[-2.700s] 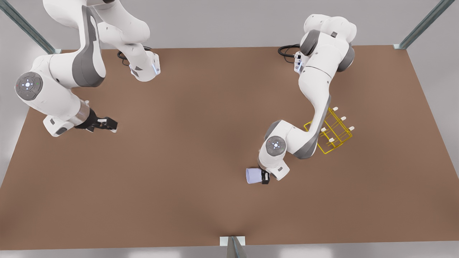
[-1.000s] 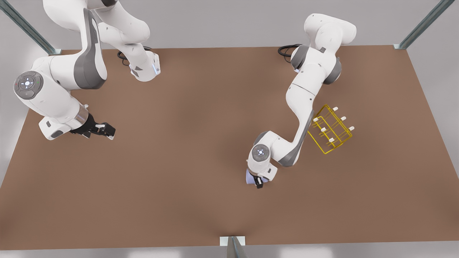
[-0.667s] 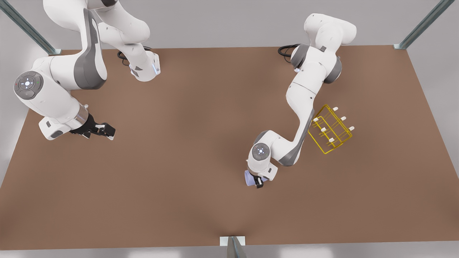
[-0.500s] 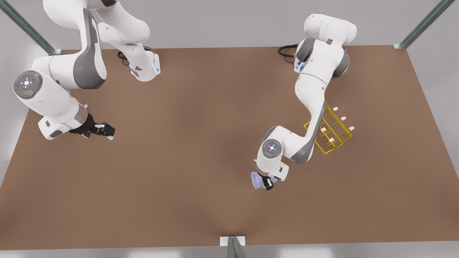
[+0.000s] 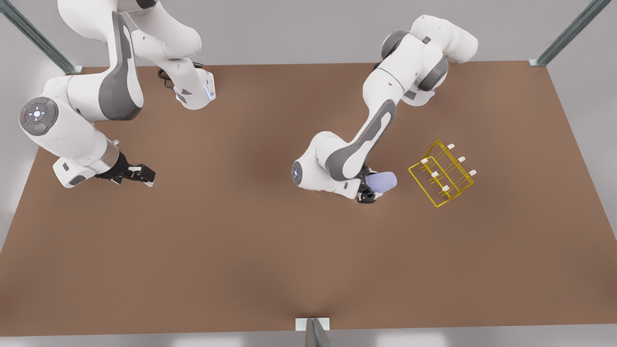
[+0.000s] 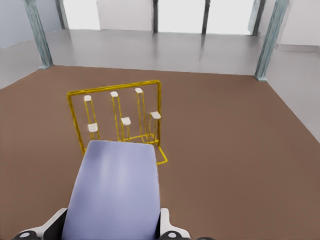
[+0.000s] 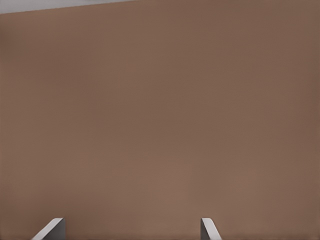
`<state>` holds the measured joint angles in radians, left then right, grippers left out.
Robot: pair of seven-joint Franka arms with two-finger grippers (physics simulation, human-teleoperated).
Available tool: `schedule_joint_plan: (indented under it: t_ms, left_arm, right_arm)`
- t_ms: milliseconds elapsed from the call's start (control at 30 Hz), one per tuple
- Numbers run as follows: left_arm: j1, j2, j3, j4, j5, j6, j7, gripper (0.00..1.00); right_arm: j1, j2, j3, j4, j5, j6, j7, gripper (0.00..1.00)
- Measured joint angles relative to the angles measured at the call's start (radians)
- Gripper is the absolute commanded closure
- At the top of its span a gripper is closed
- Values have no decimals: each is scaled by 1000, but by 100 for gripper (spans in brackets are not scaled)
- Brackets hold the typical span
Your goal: Place the cup on the cup holder
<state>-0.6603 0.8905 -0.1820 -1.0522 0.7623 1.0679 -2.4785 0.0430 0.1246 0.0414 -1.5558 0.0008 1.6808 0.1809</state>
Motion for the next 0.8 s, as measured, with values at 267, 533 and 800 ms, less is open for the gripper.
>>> schedule_joint_plan:
  t_ms: [267,533,800]
  left_arm:
    - [-25,5,14,-225,54,-275,-66,19]
    - [-11,6,23,-342,73,-322,-138,19]
    - [-7,-2,59,-407,105,-317,-196,19]
  right_arm:
    - [0,12,3,6,-1,5,1,0]
    - [2,-6,15,17,1,-15,1,0]
    - [0,0,16,25,2,-28,1,0]
